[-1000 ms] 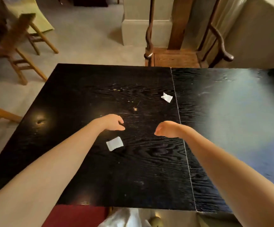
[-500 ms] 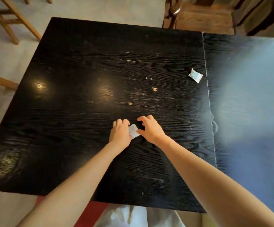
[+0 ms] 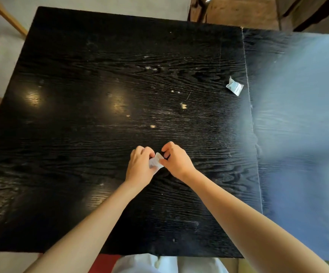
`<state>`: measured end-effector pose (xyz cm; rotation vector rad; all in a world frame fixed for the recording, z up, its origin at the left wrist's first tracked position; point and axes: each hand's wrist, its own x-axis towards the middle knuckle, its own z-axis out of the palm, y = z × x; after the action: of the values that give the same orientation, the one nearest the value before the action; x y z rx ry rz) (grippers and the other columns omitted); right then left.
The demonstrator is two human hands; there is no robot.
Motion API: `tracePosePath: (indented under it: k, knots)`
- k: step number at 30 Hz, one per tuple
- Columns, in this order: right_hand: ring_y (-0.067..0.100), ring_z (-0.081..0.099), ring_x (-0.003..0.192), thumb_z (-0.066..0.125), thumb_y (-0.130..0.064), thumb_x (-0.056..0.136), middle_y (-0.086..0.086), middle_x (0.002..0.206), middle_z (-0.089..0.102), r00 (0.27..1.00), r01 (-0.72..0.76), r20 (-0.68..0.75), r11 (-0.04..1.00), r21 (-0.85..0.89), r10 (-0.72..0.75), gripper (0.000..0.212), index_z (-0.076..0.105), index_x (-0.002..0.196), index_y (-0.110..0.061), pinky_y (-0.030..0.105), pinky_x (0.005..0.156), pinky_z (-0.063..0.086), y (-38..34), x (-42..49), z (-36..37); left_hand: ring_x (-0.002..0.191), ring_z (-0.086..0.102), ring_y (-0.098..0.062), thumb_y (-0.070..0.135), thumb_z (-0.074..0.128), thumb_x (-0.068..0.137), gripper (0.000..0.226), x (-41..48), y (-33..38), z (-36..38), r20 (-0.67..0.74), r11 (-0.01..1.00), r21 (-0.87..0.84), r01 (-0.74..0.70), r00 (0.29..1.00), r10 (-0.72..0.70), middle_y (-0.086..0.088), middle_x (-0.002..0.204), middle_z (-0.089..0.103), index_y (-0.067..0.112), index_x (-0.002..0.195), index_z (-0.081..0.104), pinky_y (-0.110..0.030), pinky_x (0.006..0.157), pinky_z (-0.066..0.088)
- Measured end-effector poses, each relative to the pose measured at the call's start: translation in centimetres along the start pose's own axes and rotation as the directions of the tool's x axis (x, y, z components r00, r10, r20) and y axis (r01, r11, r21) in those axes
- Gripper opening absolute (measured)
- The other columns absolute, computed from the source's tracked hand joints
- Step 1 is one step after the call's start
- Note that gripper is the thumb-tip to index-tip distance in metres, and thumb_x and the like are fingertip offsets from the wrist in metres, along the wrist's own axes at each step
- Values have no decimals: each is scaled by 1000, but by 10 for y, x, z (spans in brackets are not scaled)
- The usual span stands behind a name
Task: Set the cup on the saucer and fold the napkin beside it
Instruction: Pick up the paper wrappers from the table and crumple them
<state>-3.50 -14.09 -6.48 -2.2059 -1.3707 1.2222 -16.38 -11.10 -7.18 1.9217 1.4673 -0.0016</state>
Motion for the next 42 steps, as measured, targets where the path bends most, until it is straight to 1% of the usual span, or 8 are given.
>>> tracePosePath:
  k: [5,12,17,22,26,30,39,42]
  knots:
    - [14,53,74,59,-17,88,-1,81,60,998,6,59,996,84,-10,14,64,96,-7,21,65,44,-1,-2,-22,92,52,-17,14,69,80,21,0,5,-9,11,973,-225,-54,998,58,2,93,56,15,92,52,-22,64,39]
    - [9,49,57,58,-17,85,-3,61,54,973,-211,165,917,339,163,12,59,72,-18,23,61,41,-6,6,-82,127,30,-7,26,67,83,64,10,46,-13,78,936,-240,-258,956,284,8,133,42,18,139,37,-23,103,29]
    - [8,50,59,56,-22,90,-3,66,59,983,-148,162,901,408,88,20,62,73,-15,18,59,42,-3,5,-125,124,42,-5,6,44,96,49,21,87,-1,36,886,-430,-174,977,209,8,132,46,19,142,35,-13,100,30]
    - [27,63,79,49,-23,92,12,84,69,969,-159,-143,951,266,202,26,67,85,-5,37,75,52,49,50,-186,96,65,-18,2,36,98,36,39,121,8,134,508,-850,138,990,-44,-12,113,62,5,134,41,-32,88,54]
    - [36,58,93,49,-25,89,20,91,59,880,-303,-378,953,23,289,24,58,89,-2,33,69,42,106,101,-229,97,68,-20,1,40,97,33,51,143,18,222,303,-924,234,972,-73,-10,110,65,6,129,47,-31,82,58]
    - [36,40,123,56,-33,90,19,127,48,893,-304,-372,949,-84,253,44,50,125,-7,41,94,40,126,135,-240,100,66,-29,8,40,98,25,66,165,31,327,122,-932,341,937,-118,-18,111,65,3,118,54,-38,83,56]
    - [32,45,114,66,-20,83,15,122,49,896,-190,-403,981,31,186,34,51,110,-7,41,94,42,137,163,-231,99,68,-29,38,29,99,44,80,184,44,409,-13,-911,411,902,-135,-18,110,67,8,109,60,-43,88,52]
    - [22,53,90,61,-17,85,8,107,55,900,-95,-393,966,240,186,27,51,108,-7,29,68,44,138,145,-229,94,70,-27,40,28,99,46,78,191,45,412,-31,-911,411,904,-115,-17,107,68,9,107,61,-42,86,53]
